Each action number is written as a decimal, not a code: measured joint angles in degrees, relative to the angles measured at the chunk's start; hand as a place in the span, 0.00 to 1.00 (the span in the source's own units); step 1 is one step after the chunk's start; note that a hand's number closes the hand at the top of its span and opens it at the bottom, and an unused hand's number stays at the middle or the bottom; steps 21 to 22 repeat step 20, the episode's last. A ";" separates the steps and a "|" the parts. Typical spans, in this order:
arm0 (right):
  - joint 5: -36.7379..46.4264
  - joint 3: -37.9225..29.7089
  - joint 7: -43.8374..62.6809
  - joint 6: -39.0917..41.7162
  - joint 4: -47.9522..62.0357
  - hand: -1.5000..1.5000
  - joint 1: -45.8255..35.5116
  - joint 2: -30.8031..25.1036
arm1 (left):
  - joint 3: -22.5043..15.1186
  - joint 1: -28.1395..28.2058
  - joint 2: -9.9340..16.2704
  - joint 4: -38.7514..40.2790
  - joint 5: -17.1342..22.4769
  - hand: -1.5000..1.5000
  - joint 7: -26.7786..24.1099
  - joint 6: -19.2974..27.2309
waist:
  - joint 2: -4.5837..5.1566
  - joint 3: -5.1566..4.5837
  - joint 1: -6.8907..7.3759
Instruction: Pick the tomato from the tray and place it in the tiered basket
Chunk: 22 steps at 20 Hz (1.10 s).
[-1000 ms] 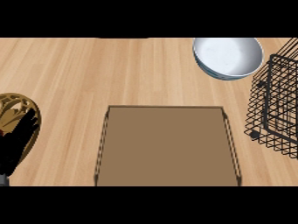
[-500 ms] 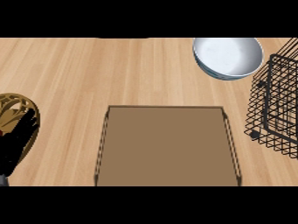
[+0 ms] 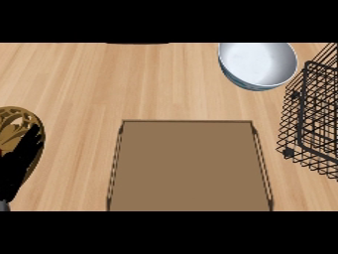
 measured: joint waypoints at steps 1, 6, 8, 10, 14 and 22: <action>-0.68 -0.99 0.11 -1.01 -1.32 0.00 -0.09 -0.14 | 0.37 0.19 0.31 0.15 0.34 0.50 0.00 -0.36 | -0.06 -0.02 -0.13; -4.46 -7.45 3.77 -3.03 -6.31 0.00 -0.61 -1.66 | 0.46 0.92 0.00 0.10 0.40 0.50 -0.15 -0.44 | -0.23 -0.05 -0.67; -6.66 -10.91 6.50 -2.50 -8.39 0.00 -0.59 -2.19 | 0.92 1.46 0.15 0.12 0.63 0.50 -0.65 -0.57 | -0.38 -0.06 -0.99; -9.51 -14.80 8.39 -1.59 -10.71 0.00 0.64 -2.51 | 0.85 1.39 -0.25 0.90 -0.01 0.50 -1.26 0.16 | -0.47 -0.05 -1.61; -17.13 -23.79 9.61 -0.19 -16.38 0.00 3.39 -2.29 | 2.04 2.01 0.49 1.44 0.47 0.50 -1.67 -0.06 | -0.84 0.01 -2.77; -30.38 -38.91 7.43 5.16 -26.68 0.00 11.28 -1.44 | 2.93 2.62 0.73 1.45 0.98 0.50 -1.52 -0.08 | -1.06 0.03 -3.92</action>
